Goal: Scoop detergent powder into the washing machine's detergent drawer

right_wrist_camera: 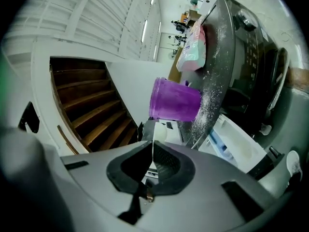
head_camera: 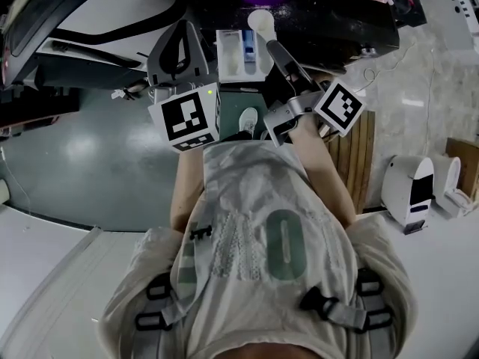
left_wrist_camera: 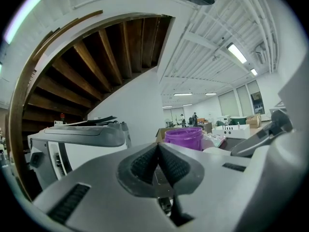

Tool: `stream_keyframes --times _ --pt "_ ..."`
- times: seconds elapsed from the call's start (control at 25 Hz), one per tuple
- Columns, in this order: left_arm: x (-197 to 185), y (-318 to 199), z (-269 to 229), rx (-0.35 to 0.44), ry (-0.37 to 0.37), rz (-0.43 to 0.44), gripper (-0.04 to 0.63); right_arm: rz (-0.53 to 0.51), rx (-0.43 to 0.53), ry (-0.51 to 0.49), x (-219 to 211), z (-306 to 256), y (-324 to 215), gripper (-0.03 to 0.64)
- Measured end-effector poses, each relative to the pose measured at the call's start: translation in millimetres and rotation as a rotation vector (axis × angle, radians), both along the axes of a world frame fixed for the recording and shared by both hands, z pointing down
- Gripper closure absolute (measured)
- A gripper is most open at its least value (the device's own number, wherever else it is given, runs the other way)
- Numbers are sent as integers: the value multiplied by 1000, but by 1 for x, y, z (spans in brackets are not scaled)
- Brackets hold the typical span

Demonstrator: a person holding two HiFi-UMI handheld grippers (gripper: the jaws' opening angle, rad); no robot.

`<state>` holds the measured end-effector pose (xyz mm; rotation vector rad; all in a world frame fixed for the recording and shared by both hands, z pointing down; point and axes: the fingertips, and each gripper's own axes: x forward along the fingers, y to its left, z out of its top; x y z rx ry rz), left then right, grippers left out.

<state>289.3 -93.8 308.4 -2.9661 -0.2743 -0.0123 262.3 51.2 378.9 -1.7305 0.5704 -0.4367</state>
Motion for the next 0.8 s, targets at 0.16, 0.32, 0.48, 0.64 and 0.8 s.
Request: stream_keyframes --times 0.16,0.32,0.48,0.64,0.8 --pt "-4 -2 -1 0 -2 -24 574 -35 8 -12 -3 3 -5 606" --pt "-7 -18 0 -7 0 -65 574 -76 21 -24 0 5 -20 606" --pt "-11 -34 2 -15 -5 -101 574 -106 25 -26 4 4 -32 606" --pt "-14 -46 3 -19 -10 -131 574 -135 34 -36 5 5 -44 606" --pt "-16 -53 1 -17 1 -142 574 -144 29 -44 6 10 -49 606"
